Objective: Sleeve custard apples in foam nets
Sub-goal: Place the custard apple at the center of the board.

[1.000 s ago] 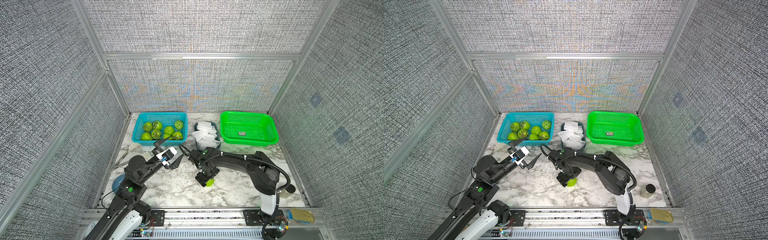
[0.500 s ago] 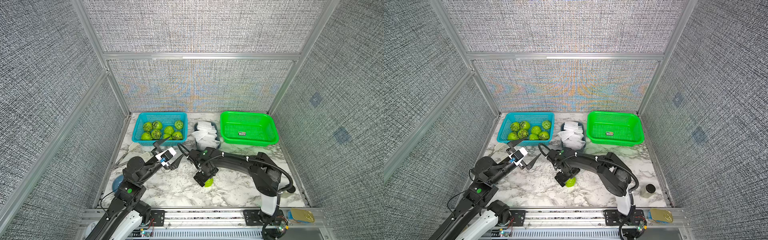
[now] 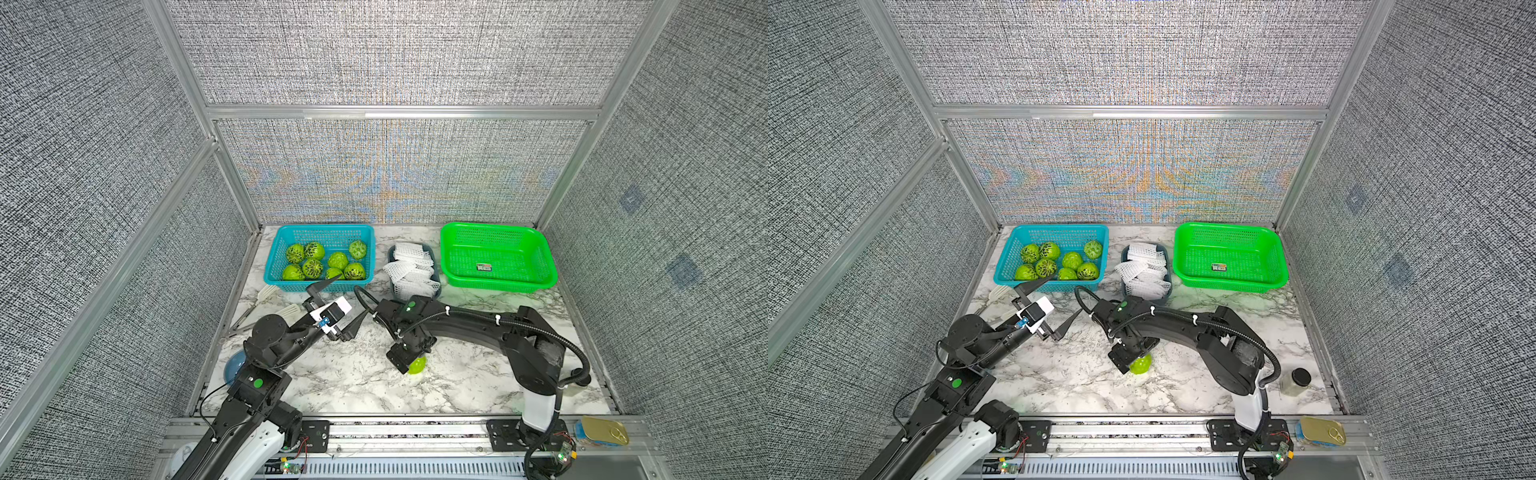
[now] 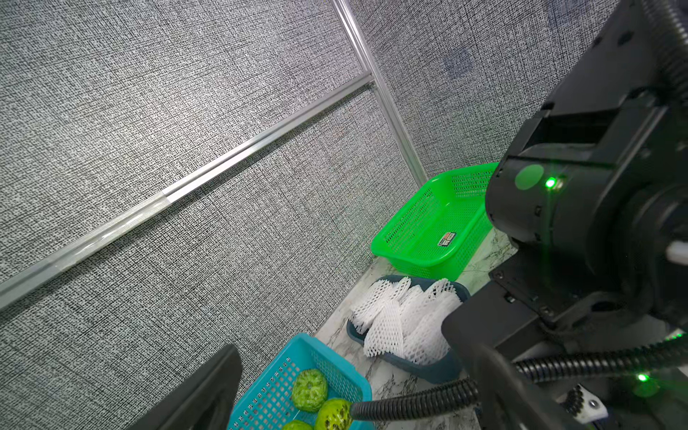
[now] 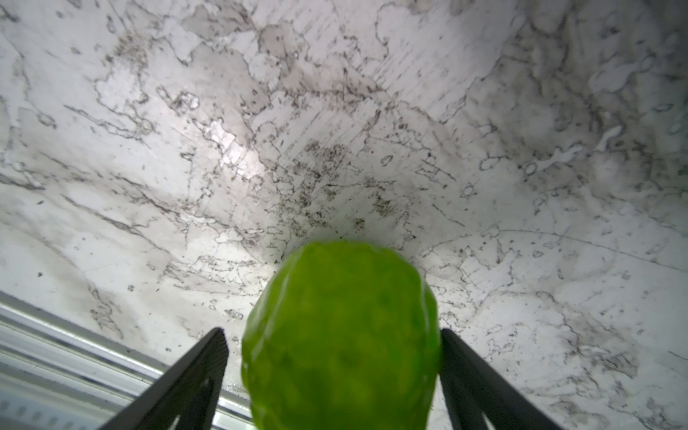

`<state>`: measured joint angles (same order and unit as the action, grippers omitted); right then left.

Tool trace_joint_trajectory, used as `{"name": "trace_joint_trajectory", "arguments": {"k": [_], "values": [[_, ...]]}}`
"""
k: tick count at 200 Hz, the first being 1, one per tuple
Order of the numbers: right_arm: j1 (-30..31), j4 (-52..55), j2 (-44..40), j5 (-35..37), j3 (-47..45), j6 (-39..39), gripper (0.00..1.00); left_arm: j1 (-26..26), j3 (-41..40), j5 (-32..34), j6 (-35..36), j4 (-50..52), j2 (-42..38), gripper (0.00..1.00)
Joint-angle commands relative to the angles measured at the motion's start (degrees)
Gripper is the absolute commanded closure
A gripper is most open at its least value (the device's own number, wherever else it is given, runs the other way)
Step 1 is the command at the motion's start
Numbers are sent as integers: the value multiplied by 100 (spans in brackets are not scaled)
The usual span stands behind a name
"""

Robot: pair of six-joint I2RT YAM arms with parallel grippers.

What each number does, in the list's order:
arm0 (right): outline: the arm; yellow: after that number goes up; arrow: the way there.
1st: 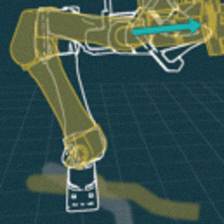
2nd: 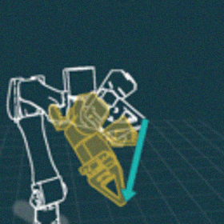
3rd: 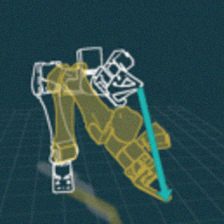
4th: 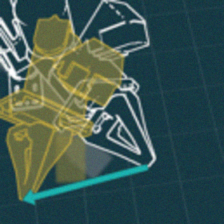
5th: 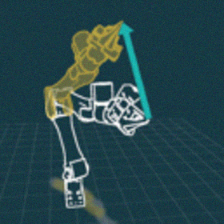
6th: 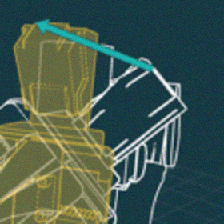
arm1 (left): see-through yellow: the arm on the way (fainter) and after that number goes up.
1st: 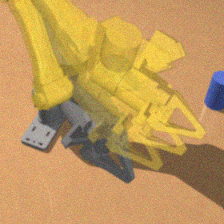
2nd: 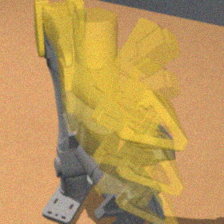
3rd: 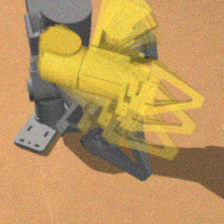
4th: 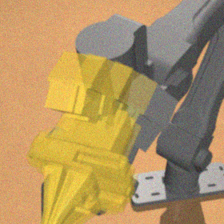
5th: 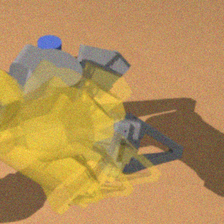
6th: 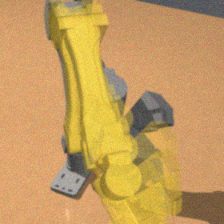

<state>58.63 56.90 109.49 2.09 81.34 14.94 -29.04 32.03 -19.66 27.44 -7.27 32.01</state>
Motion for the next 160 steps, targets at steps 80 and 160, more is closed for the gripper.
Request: {"name": "trace_joint_trajectory", "arguments": {"k": [80,160], "values": [[-31,-21,-213,533,243,86,6,4,149,71,-314,-77,106,1],[-880,-580,-1564,749,616,59,7,5,1340,1750,-1985,560,1214,1]]}}
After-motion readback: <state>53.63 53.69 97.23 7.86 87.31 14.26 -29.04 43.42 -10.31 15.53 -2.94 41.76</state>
